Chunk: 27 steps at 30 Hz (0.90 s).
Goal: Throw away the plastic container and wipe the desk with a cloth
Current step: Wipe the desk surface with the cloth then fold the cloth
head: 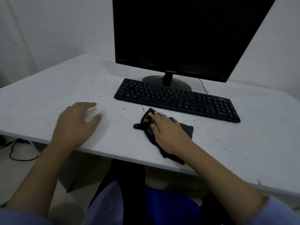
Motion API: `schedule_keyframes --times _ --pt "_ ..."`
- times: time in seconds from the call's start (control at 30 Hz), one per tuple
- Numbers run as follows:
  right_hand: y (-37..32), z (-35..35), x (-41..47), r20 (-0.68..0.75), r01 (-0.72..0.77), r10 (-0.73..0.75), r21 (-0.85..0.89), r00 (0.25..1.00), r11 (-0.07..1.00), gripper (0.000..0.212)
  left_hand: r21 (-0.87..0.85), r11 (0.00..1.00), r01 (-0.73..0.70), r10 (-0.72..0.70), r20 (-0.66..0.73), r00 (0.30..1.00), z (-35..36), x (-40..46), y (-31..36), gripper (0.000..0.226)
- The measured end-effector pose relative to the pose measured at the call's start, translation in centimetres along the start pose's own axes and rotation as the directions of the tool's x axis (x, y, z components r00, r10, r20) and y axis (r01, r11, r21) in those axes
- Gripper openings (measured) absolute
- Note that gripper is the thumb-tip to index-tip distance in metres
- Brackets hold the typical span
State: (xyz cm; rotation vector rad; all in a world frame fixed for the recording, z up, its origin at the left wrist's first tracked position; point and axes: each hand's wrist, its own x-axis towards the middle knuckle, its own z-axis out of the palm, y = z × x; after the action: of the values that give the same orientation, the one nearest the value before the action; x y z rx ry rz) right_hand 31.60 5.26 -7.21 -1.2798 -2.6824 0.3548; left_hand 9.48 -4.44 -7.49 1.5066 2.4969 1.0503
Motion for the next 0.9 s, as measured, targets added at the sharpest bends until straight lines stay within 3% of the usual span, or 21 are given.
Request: schedule_keyframes --times 0.1,0.37,0.5,0.7,0.83,0.9 --pt "3.0 -1.3 -3.4 -0.024 -0.077 0.077 -0.012 0.997 0.997 0.047 -0.136 0.982 -0.130 0.139 0.055 0.989 1.7 -1.2 4.0 0.045" --pt "6.2 -2.4 -6.4 -0.085 -0.166 0.168 0.025 0.982 0.986 0.045 -0.117 0.909 -0.400 0.417 0.211 0.884 7.4 -2.3 9.8 0.060" --pt "9.7 -3.6 -6.3 -0.149 -0.278 0.281 0.039 0.948 0.960 0.043 -0.019 0.895 -0.446 0.432 0.286 0.855 8.4 -2.4 9.8 0.081" --pt "15.2 -5.5 -10.0 -0.230 -0.488 0.479 0.019 0.847 0.873 0.036 0.007 0.895 -0.446 0.422 0.309 0.852 8.3 -2.7 9.7 0.084" --pt "15.6 -6.2 -12.7 -0.263 -0.552 0.559 0.108 0.786 0.827 0.021 0.021 0.880 -0.475 0.447 0.307 0.840 7.9 -2.6 10.2 0.079" --pt "15.7 -6.2 -13.2 -0.311 -0.548 0.577 0.182 0.756 0.816 0.025 0.014 0.874 -0.486 0.461 0.297 0.836 7.8 -2.3 11.2 0.066"
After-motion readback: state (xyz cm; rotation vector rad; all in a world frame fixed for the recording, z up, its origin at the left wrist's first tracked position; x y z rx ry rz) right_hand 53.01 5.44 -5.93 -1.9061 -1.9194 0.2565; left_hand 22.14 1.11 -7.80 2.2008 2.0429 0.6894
